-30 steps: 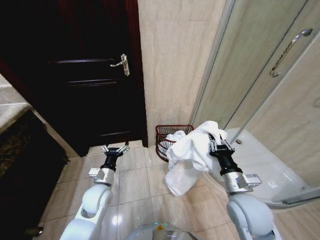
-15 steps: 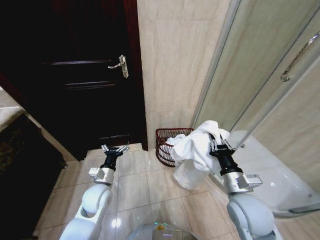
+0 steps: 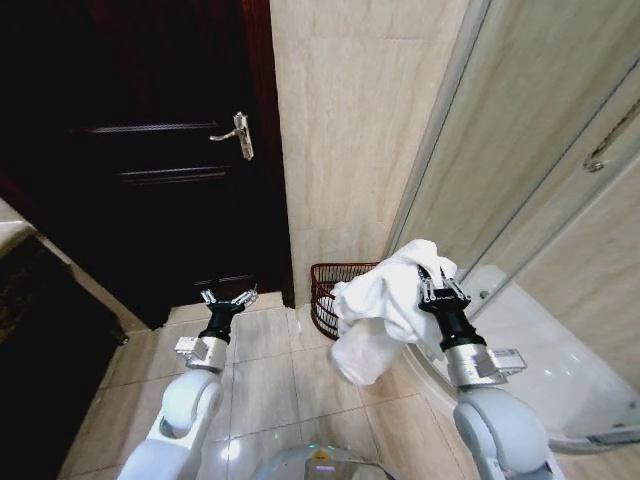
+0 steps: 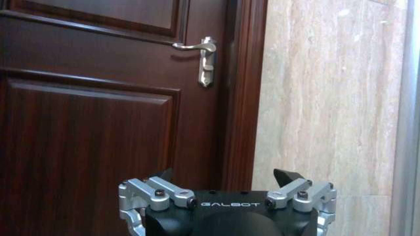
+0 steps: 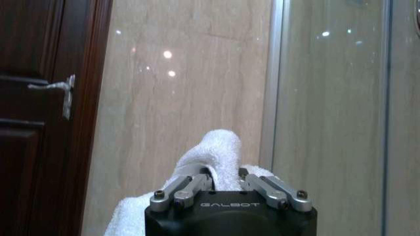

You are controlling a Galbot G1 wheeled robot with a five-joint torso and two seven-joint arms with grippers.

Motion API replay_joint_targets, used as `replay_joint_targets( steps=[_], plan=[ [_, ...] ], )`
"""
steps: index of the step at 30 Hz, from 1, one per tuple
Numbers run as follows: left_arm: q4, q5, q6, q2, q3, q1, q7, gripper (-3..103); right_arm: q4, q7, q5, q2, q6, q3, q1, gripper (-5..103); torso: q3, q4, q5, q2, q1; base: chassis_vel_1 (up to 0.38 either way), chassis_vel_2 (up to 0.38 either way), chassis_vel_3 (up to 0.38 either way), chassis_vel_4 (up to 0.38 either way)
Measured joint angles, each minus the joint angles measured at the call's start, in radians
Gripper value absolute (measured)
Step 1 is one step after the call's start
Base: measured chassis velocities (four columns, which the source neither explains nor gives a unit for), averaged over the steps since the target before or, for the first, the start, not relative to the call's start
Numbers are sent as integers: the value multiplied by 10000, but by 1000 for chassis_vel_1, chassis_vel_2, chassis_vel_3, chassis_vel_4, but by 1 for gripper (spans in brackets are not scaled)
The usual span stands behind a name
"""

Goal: Discard the used towel into the hamper.

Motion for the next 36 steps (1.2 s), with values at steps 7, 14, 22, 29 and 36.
replay_joint_targets(
  steps=[7,14,22,29,36],
  plan=[
    [-159,134,-228,-2,-125,485,-125,100,-187,187,1127,-611,-501,-13,1338,16,-4,2,1,0,-6,0,0,0,0],
    [-517,435,-264,77,-177,1014,-539,100,-801,-23,2485,-1481,-698,-268,3490,16,-4,3,2,-5,-5,0,0,0,0],
    [-493,498,-268,137,-239,1230,-690,100,-1376,-281,3448,-1934,-825,-350,4926,16,-5,2,1,-7,-6,0,0,0,0],
    [-243,511,-314,106,-227,1162,-690,100,-2545,-395,4182,-2267,-1086,-1177,7196,16,-6,2,2,-9,-5,0,0,0,0],
    [-37,499,-340,81,-228,988,-696,100,-3953,-337,4578,-2321,-1177,-2276,9334,16,-6,3,-2,-9,-5,0,0,0,0]
  ],
)
